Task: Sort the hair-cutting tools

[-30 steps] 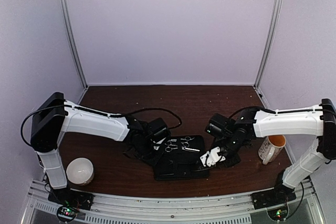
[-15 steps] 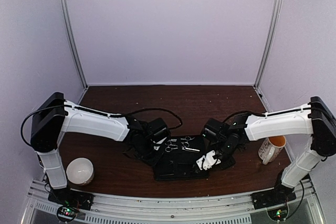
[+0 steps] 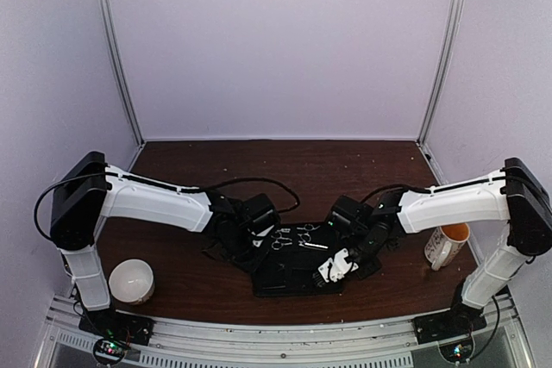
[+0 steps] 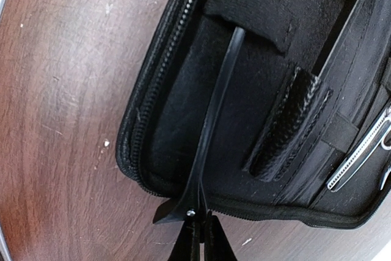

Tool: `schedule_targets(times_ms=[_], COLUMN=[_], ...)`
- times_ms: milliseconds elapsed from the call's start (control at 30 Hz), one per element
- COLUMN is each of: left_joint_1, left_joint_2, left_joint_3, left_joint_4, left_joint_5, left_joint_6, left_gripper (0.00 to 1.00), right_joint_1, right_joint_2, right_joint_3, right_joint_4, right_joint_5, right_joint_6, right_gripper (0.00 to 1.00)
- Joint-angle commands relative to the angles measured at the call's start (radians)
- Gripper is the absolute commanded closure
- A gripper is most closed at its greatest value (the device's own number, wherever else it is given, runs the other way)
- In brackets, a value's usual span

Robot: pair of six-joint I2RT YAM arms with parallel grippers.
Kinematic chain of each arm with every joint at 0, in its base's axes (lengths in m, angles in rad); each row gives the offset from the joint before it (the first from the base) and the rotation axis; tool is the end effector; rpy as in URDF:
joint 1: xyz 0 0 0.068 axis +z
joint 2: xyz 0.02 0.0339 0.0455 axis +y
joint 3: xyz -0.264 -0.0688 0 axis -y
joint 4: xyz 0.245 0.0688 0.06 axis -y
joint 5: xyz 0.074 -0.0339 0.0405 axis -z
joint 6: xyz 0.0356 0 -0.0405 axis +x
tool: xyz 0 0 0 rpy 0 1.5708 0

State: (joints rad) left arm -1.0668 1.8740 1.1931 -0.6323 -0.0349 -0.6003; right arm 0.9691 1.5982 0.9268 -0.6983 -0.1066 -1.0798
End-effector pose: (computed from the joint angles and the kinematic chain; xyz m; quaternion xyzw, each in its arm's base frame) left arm 0.1725 -0.3102 0.1519 0.2270 0.9652 -0.0834 0.0991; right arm 0.1544 0.2315 0.1648 -0.8517 0.5116 0.0474 0.1030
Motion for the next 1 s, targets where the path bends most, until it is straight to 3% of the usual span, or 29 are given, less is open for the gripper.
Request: schedule_targets(times_ms=[0,967], left_joint_1=[0.011,0.011], left_joint_2=[0.048,0.047], left_joint_3=[-0.024,-0.039], left_joint_4=[-0.018,0.023], left_joint_5=[-0.047,0.015], left_joint_6=[0.016,0.001], left_gripper=[1.00,1.00], right_joint_1=[0.028,0.129], right_joint_2=[0.039,0.204], right_joint_3=[0.033,0.134], right_joint_4=[-0.003,0.038], right_joint_5=[-0.010,-0.120], right_joint_6=[-0.021,0.117], right_gripper=[1.00,1.00])
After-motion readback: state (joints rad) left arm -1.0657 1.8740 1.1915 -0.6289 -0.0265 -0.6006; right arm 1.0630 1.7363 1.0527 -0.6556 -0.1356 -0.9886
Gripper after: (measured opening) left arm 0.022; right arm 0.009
